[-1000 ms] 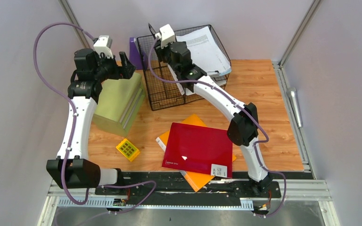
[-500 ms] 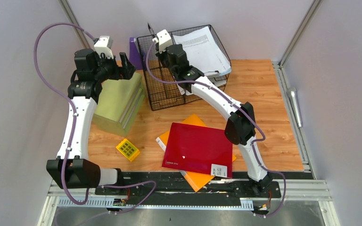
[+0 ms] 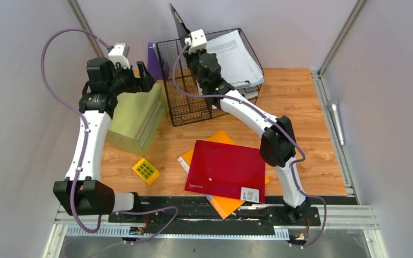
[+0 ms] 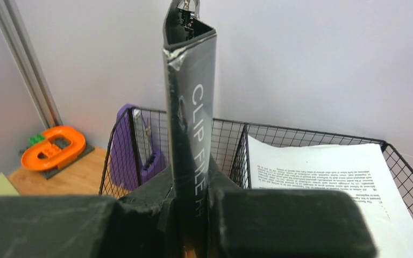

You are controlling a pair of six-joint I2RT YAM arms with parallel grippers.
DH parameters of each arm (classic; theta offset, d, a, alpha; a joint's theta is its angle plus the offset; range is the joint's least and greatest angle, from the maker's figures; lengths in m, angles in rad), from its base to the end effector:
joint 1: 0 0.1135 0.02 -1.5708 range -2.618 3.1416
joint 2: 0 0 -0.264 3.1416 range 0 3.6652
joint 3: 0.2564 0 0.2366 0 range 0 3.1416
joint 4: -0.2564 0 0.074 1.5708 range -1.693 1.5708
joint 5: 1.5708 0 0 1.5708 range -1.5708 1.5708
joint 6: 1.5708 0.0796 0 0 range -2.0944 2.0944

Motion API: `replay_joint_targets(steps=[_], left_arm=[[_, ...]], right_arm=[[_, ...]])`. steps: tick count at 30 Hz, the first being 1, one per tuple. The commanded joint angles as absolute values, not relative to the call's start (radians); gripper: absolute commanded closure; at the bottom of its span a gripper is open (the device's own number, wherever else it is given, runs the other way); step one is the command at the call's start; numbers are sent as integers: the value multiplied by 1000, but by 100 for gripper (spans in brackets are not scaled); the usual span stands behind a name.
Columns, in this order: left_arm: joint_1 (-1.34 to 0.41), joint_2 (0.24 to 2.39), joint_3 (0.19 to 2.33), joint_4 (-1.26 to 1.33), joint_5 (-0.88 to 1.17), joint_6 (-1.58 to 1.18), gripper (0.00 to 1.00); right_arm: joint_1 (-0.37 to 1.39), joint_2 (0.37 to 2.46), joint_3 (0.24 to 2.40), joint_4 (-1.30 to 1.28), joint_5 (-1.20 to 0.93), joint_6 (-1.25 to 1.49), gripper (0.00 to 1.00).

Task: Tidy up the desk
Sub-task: Place the folder in the storage box.

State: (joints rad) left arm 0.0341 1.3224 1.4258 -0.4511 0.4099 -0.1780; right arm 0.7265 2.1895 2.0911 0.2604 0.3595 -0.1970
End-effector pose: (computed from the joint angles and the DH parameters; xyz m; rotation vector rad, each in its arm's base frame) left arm 0.3157 -0.0210 0.4026 0.0742 1.9172 -0.4893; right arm 0.4322 0.3466 0.3897 -0.3533 1.3772 0.1842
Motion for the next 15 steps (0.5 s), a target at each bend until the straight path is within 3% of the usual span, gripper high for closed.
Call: replay_joint_targets(steps=[1, 15], left_arm=[[35, 1318, 1421, -402, 419, -197, 0], [34, 1355, 1399, -359, 449, -241, 0]], right_arm=[[722, 2105, 2079, 510, 419, -195, 100], [727, 2151, 1854, 776, 550, -256, 100]])
